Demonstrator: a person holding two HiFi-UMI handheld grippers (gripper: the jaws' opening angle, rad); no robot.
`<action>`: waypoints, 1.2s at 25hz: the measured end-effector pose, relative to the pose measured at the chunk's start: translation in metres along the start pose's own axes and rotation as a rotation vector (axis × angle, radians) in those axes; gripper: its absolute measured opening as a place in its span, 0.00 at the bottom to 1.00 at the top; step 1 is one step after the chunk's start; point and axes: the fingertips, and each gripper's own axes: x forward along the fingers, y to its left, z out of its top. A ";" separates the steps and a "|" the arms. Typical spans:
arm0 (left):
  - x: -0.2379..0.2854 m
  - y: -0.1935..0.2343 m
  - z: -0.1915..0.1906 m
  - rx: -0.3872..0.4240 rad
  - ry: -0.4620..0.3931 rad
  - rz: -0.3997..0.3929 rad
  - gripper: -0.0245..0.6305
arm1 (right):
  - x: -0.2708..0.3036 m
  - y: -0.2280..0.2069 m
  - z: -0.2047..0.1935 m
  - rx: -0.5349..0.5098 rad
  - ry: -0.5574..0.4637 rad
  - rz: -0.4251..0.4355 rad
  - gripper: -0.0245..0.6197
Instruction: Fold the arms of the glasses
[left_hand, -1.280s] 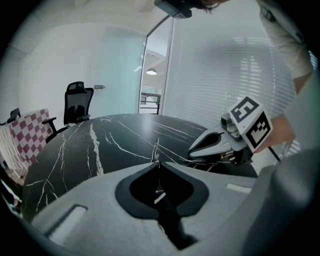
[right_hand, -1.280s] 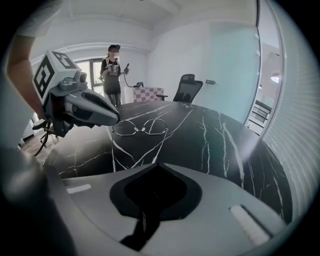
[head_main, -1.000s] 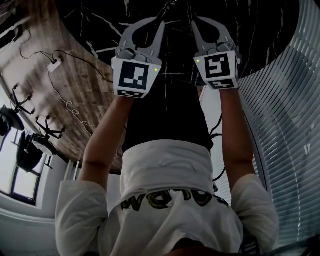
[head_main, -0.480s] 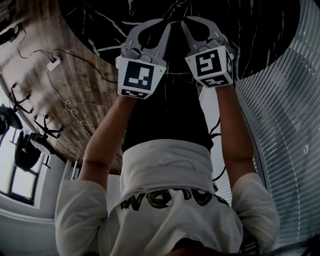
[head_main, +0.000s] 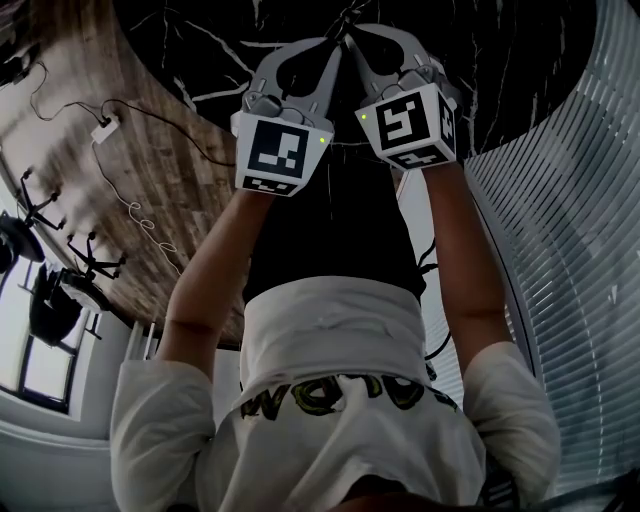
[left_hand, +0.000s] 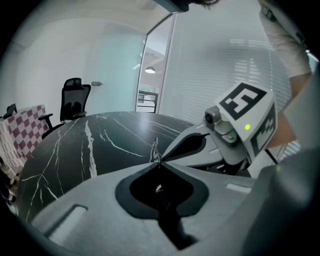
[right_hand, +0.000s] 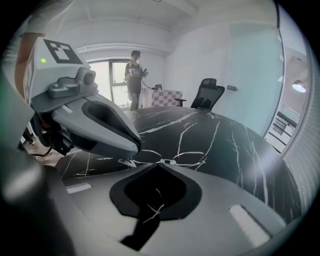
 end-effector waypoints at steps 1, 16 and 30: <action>0.000 0.001 0.000 0.002 0.001 0.004 0.05 | -0.006 -0.004 0.002 0.010 -0.017 -0.016 0.04; -0.002 0.005 -0.001 0.008 0.004 0.014 0.05 | -0.065 0.016 -0.037 -0.002 0.011 -0.059 0.23; -0.007 0.003 -0.005 -0.007 0.011 -0.012 0.05 | -0.051 -0.007 -0.065 -0.043 0.097 -0.136 0.23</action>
